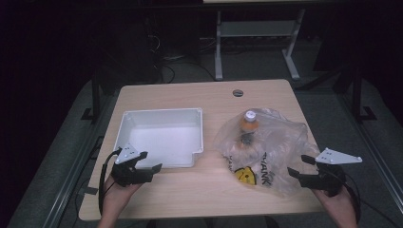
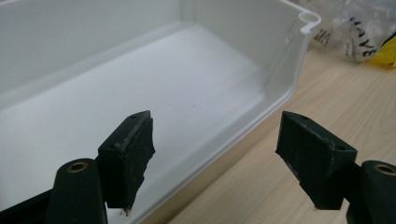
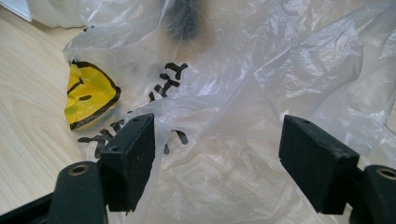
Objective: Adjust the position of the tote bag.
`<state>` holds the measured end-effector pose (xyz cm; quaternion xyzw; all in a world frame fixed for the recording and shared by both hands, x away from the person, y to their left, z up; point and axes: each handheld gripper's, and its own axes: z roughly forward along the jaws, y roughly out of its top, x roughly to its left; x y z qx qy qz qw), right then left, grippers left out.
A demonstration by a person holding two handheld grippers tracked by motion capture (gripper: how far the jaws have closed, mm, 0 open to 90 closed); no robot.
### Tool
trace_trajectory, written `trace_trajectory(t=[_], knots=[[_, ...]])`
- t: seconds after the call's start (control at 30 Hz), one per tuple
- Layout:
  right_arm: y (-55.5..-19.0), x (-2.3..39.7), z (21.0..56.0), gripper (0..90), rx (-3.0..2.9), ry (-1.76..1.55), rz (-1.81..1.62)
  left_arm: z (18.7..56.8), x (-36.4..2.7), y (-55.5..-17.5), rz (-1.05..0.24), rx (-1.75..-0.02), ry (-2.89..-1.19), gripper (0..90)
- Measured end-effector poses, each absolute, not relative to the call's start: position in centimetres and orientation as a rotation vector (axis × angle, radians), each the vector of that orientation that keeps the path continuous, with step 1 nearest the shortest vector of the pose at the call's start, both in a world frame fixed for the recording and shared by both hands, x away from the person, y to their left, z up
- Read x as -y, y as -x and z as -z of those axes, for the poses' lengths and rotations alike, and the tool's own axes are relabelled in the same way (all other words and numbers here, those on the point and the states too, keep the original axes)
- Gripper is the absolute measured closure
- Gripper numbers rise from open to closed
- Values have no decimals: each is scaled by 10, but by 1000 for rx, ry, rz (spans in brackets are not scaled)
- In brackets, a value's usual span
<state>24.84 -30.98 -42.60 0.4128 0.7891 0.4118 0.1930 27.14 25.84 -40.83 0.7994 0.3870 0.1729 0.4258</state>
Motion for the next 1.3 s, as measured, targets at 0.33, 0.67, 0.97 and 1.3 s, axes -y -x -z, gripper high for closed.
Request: trace_trajectory(t=[0.33,0.67,0.97,1.3], knots=[[-248,314,425,261,-2213,-1157,-1157,403,-254,-275,-400,-958,-2012,263],[-246,318,423,261,-2197,-1161,-1166,387,-229,-278,-369,-856,-2083,287],[-245,315,423,261,-2210,-1152,-1167,373,-193,-291,-321,-751,-2143,283],[-243,313,423,256,-2208,-1157,-1175,359,-158,-304,-262,-654,-2164,281]])
